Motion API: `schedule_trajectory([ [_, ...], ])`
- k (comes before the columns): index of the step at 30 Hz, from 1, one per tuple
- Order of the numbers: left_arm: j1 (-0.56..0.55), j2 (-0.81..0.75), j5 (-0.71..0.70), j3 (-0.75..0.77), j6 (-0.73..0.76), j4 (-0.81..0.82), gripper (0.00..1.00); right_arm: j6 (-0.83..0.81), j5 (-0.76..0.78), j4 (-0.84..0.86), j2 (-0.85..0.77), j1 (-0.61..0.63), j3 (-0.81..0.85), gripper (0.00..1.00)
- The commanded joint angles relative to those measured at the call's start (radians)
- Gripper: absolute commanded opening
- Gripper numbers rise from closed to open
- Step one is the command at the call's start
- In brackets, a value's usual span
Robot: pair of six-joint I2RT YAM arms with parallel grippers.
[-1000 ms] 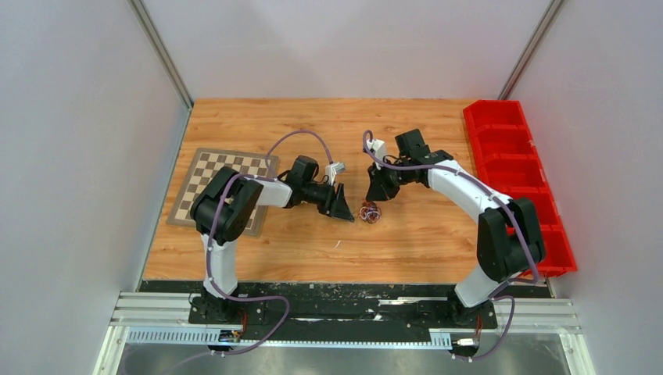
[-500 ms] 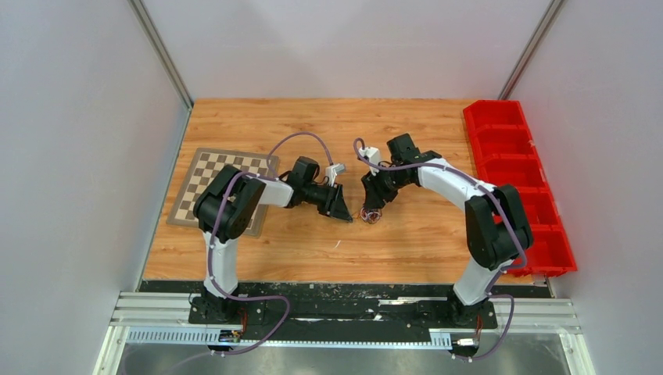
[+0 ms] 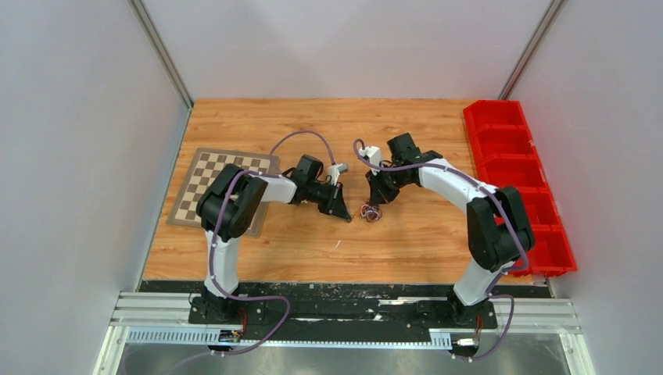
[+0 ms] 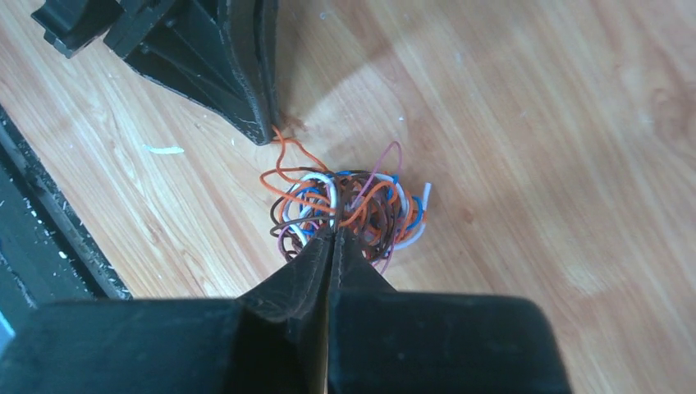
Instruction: Untangle the cables
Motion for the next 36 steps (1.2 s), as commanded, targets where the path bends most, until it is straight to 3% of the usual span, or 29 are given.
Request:
schedule_trajectory([
  [1, 0.023, -0.090, -0.076, -0.047, 0.061, -0.085, 0.00, -0.018, 0.082, 0.022, -0.104, -0.023, -0.004, 0.00],
  [10, 0.167, -0.378, -0.098, -0.157, 0.140, -0.271, 0.00, -0.038, 0.223, 0.023, -0.207, -0.140, -0.047, 0.00],
  [18, 0.387, -0.623, -0.169, -0.063, 0.276, -0.523, 0.00, -0.099, 0.364, 0.033, -0.305, -0.347, -0.040, 0.00],
  [26, 0.730, -0.675, -0.216, 0.056, 0.350, -0.677, 0.00, -0.170, 0.376, 0.033, -0.367, -0.569, 0.026, 0.00],
  [36, 1.050, -0.593, -0.281, 0.160, 0.468, -0.736, 0.00, -0.199, 0.328, 0.033, -0.339, -0.781, 0.181, 0.00],
])
